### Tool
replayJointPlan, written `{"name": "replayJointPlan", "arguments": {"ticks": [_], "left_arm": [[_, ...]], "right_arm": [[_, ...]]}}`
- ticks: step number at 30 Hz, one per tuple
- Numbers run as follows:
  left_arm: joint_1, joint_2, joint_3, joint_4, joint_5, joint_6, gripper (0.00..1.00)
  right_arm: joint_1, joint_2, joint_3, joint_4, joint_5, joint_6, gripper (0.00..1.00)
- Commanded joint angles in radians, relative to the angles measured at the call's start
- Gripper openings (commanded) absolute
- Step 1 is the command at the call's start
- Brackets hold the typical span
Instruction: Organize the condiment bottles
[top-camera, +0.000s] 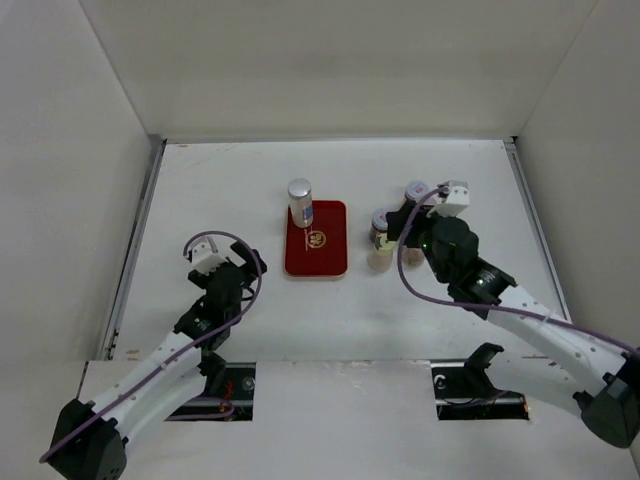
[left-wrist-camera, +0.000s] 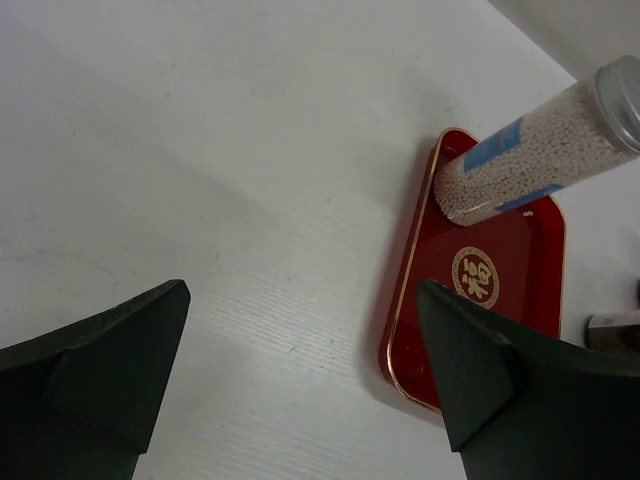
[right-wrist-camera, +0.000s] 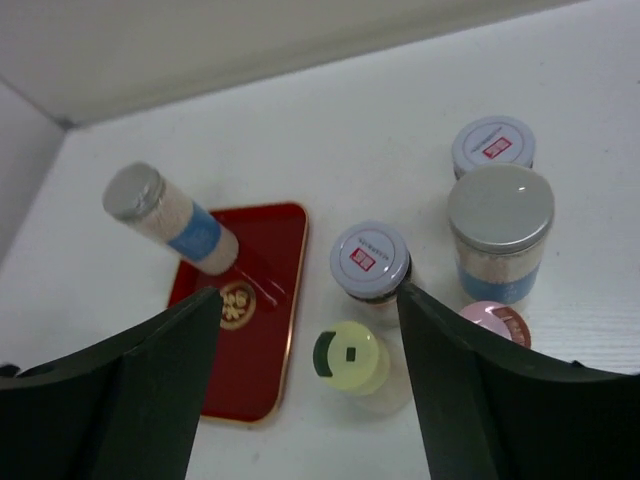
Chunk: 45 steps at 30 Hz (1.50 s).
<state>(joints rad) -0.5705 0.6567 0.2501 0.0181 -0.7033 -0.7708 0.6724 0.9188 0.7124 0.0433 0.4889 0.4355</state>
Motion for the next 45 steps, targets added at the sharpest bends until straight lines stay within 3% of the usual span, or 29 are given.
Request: {"name": "replayJointPlan", "arguments": {"ticks": [1,6,8,12,16,23,26,29,35,45], "left_arm": [[0.054,-0.002,-0.038,0.101,0.135,-0.078,1.0],[0.108,0.076,-0.132,0.336,0.231,-0.085,1.0],[0.064,0.081,-0.155,0.384,0.24,-0.091,1.0],[-0.041,0.047,-0.17,0.387,0.125,-0.084,1.0],[-0.065,0.072,-0.173,0.395,0.082,-0.084,1.0],[-0.009,0.087,-0.184,0.404,0.097,-0.087,1.0],[0.007,0.106,-0.186,0.417,0.114,-0.09,1.0],[0.019,0.113,-0.187,0.434,0.119,-0.091,1.0],[0.039,0.136,-0.187,0.444,0.126,-0.1,1.0],[0.041,0.155,-0.187,0.459,0.131,-0.105,1.0]], "right_arm": [[0.054,0.107,0.087,-0.158,-0.003,-0.052,0.82],[0.074,0.264,0.17,-0.243,0.01,-0.038,0.88],[0.078,0.311,0.194,-0.27,0.023,-0.021,0.88],[0.079,0.374,0.205,-0.27,0.036,0.008,0.87],[0.079,0.457,0.239,-0.276,0.031,-0.003,0.83],[0.054,0.531,0.245,-0.252,0.033,-0.018,0.71],[0.055,0.551,0.242,-0.237,0.042,-0.024,0.54],[0.083,0.508,0.259,-0.229,0.1,-0.046,0.47],[0.174,0.468,0.376,-0.218,0.103,-0.072,0.45],[0.235,0.846,0.711,-0.077,-0.032,-0.125,0.45]]}}
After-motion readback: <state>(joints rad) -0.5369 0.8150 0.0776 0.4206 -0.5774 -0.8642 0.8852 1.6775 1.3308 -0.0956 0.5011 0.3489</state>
